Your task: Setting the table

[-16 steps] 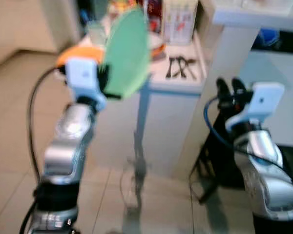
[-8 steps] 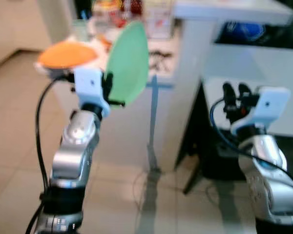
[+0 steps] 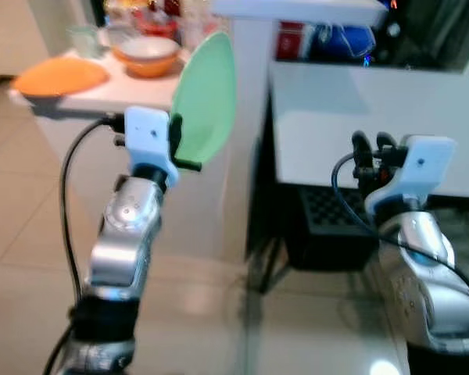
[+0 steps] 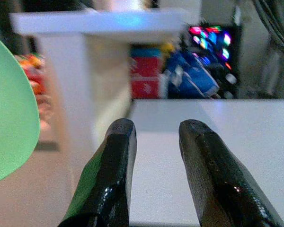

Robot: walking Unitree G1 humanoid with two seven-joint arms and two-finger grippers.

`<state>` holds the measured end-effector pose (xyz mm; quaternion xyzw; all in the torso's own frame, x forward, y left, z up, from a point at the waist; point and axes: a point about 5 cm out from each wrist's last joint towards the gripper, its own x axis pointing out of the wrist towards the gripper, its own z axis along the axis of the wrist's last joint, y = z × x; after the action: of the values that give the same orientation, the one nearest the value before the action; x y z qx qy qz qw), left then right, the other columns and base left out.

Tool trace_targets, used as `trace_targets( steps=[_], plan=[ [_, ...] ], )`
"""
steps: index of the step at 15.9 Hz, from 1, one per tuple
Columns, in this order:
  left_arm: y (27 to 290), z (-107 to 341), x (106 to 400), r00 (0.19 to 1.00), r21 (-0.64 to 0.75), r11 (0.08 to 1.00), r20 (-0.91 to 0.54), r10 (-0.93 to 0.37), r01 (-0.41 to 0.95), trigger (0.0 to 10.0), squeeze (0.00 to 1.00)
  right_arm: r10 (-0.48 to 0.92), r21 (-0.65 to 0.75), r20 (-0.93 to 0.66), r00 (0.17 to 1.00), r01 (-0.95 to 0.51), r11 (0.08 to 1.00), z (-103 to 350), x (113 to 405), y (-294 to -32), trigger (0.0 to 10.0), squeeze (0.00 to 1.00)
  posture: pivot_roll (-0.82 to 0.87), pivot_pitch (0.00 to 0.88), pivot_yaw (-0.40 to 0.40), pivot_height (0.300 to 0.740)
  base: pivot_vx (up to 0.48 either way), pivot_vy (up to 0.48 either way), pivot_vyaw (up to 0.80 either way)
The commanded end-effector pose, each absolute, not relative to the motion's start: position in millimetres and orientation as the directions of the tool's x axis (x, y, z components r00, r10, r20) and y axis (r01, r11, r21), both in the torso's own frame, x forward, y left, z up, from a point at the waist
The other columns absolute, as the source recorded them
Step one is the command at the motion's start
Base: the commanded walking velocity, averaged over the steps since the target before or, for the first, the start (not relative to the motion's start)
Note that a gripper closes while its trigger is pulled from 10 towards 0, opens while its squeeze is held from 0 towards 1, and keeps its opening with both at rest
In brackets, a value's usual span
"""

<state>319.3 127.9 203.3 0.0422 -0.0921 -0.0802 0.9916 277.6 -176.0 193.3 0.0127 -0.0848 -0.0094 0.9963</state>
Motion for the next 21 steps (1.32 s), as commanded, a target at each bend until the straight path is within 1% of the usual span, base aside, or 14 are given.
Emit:
trace_targets(
  steps=[1,5,9,13,17,21],
  plan=[
    [121,220,321,0.947,0.118,0.978,0.256,-0.195,0.169,10.0,0.00,-0.036,0.018,0.169,0.985,0.033,0.999,195,279,-178,10.0,0.00,-0.03,0.000,0.009,0.740,0.000,-0.405,0.00],
    [118,221,322,0.942,0.137,0.975,0.265,-0.205,0.174,10.0,0.00,-0.065,0.024,0.159,0.985,0.062,0.998,195,280,-184,10.0,0.00,-0.02,0.000,0.000,0.740,0.000,-0.431,0.00],
    [117,222,324,0.939,0.151,0.973,0.273,-0.210,0.174,10.0,0.00,-0.060,0.032,0.157,0.986,0.055,0.998,194,284,-182,10.0,0.00,-0.01,0.000,-0.003,0.740,0.000,-0.445,0.00],
    [117,219,325,0.939,0.156,0.971,0.266,-0.216,0.179,10.0,0.00,-0.079,0.033,0.144,0.986,0.075,0.997,190,282,-183,10.0,0.00,-0.03,0.000,0.011,0.740,0.000,-0.444,0.00],
    [111,217,325,0.935,0.164,0.965,0.258,-0.242,0.204,10.0,0.00,-0.103,0.045,0.115,0.988,0.098,0.994,185,280,-188,10.0,0.00,-0.03,0.000,0.023,0.740,0.000,-0.444,0.00],
    [113,216,326,0.937,0.170,0.965,0.256,-0.239,0.199,10.0,0.00,-0.089,0.051,0.110,0.990,0.083,0.995,184,280,-185,10.0,0.00,-0.03,0.000,0.023,0.740,0.000,-0.445,0.00]
  ],
)
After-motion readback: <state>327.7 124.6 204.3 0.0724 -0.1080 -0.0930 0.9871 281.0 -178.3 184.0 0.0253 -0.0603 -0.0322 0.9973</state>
